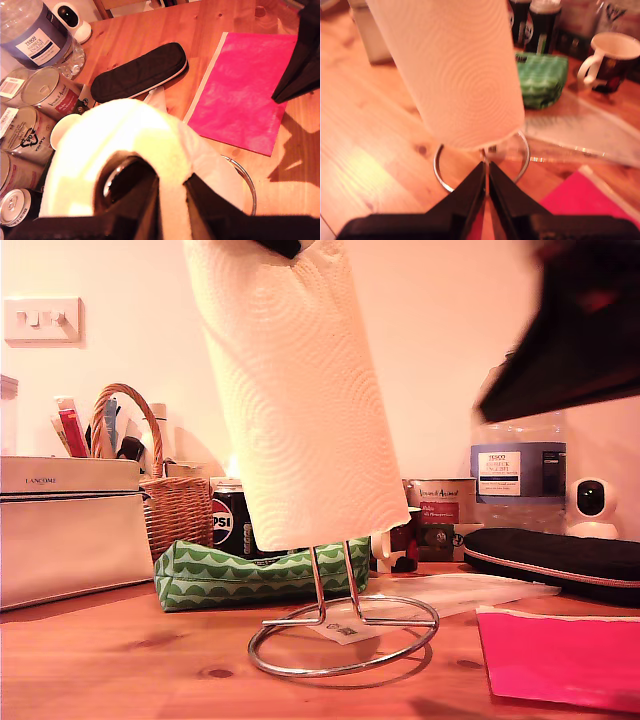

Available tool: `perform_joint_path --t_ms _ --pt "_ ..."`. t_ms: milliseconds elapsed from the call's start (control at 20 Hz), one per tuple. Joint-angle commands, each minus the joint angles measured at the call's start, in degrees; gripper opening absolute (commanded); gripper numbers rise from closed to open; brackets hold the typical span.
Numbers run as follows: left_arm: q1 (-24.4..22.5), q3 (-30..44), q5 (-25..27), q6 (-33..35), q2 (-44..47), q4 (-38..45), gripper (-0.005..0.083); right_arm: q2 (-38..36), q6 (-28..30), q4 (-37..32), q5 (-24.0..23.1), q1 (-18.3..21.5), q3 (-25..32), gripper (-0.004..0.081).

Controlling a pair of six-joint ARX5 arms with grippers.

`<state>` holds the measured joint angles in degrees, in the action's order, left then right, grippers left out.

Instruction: Insert the paper towel roll into the metallic stand.

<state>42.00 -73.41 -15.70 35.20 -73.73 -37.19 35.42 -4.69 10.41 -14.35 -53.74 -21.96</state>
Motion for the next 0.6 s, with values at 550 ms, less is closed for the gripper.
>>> perform_joint_path --t_ms 550 --pt "0.2 -3.5 -0.5 1.2 0.2 -2.5 0.0237 0.0 0.2 0.4 -1.9 -0.2 0.5 -0.0011"
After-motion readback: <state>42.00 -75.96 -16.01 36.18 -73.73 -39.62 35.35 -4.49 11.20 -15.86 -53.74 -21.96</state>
